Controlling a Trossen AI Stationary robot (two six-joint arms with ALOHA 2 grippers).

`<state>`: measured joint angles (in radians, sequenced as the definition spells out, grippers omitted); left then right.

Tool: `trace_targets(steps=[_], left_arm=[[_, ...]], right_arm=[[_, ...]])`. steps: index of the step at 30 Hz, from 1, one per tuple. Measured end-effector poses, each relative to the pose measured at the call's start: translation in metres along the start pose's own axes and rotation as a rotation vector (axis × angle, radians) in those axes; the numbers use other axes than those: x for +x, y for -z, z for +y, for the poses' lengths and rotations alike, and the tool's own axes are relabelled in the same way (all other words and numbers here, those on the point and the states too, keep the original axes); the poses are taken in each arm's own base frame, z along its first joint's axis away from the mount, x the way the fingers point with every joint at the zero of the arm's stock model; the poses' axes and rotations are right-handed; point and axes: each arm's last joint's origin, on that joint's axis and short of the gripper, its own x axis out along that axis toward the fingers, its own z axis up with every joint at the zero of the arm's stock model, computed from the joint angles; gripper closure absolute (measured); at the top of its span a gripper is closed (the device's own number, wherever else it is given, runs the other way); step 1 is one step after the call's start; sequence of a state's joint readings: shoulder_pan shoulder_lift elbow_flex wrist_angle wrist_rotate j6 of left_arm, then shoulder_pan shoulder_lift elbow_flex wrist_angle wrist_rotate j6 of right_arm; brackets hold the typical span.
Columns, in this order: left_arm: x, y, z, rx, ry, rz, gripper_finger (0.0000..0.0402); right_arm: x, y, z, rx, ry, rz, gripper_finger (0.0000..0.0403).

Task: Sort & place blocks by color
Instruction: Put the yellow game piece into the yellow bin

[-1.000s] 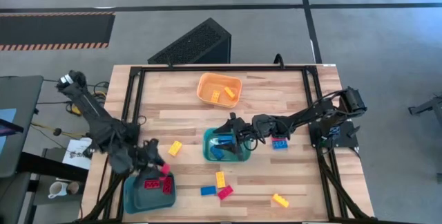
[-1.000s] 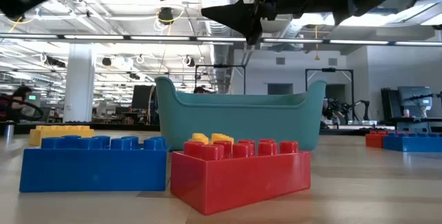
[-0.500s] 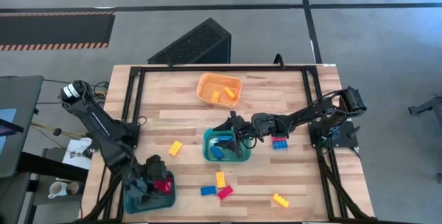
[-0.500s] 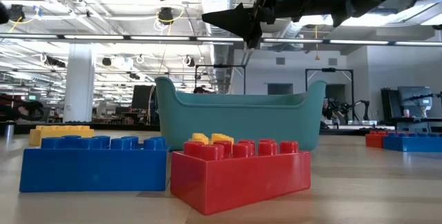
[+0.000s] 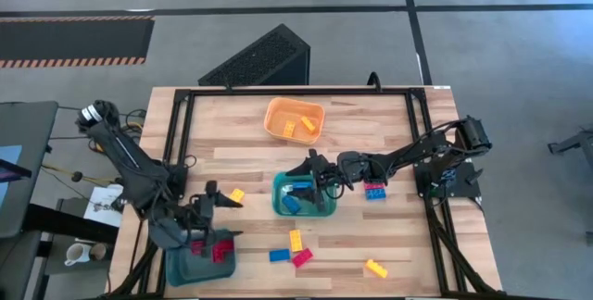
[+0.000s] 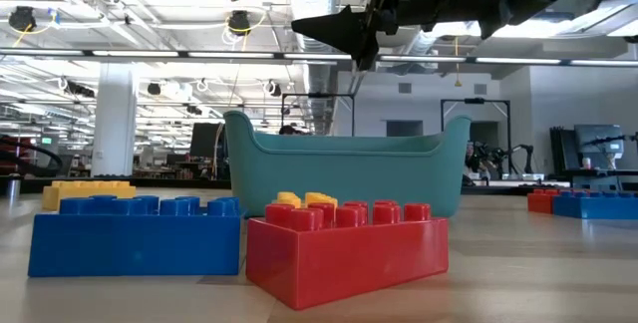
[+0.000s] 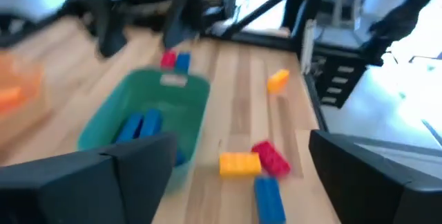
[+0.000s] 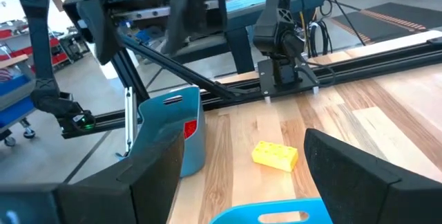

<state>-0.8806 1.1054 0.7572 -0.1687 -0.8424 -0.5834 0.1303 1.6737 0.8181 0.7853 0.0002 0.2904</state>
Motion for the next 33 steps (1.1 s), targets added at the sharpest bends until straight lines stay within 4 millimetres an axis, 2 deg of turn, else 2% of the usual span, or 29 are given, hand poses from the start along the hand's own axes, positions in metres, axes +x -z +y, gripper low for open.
trace_targets(steps=[5,13,17,23,27,33], left_arm=[[0.015,0.006,0.007,0.056,0.032,-0.15,0.0131],[0.014,0.017,0.036,0.018,0.1,-0.385,0.0202],[0.013,0.011,0.047,0.022,0.138,-0.496,0.0237],[0.014,-0.003,0.05,0.126,0.128,-0.577,0.0279],[0.013,-0.012,0.052,0.129,0.107,-0.623,0.0297],[0.013,-0.013,0.053,0.129,0.096,-0.635,0.031]], right_arm=[[0.0,0.0,0.0,0.0,0.0,0.0,0.0085],[0.0,0.0,0.0,0.0,0.001,0.004,0.0085],[0.0,0.001,-0.001,0.0,0.005,0.008,0.0085],[0.0,0.001,-0.001,0.0,0.005,0.008,0.0085],[0.0,0.001,-0.001,0.0,0.005,0.008,0.0085],[0.0,0.001,-0.001,0.0,0.005,0.007,0.0085]])
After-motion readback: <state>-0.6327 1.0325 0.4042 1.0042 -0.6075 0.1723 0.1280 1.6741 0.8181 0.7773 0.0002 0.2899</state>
